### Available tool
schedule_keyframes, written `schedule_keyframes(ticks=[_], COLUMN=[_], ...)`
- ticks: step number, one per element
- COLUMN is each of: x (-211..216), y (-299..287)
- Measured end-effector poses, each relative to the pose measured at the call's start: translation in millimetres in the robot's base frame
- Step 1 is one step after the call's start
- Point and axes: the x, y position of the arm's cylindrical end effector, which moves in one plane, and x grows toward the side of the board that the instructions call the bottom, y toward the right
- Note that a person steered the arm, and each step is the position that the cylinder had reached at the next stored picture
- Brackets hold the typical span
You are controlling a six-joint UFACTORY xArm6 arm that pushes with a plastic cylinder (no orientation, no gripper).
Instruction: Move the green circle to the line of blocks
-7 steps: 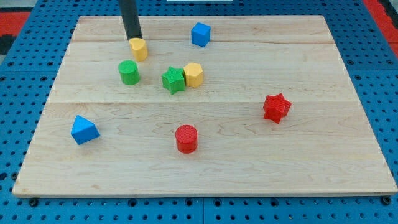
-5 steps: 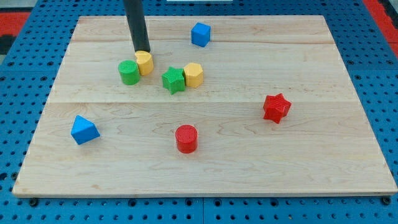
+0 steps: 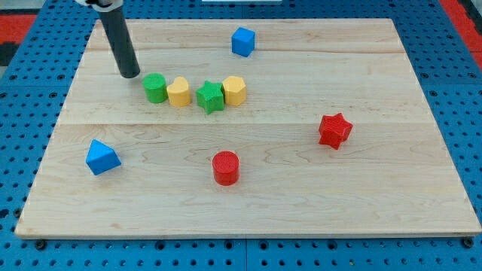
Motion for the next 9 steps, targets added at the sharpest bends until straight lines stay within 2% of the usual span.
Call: schedule_keyframes(ticks=[2,3,4,5,8,9], x=[8,6,-1,9,40,54], y=[65,47,-3,-15,71,47])
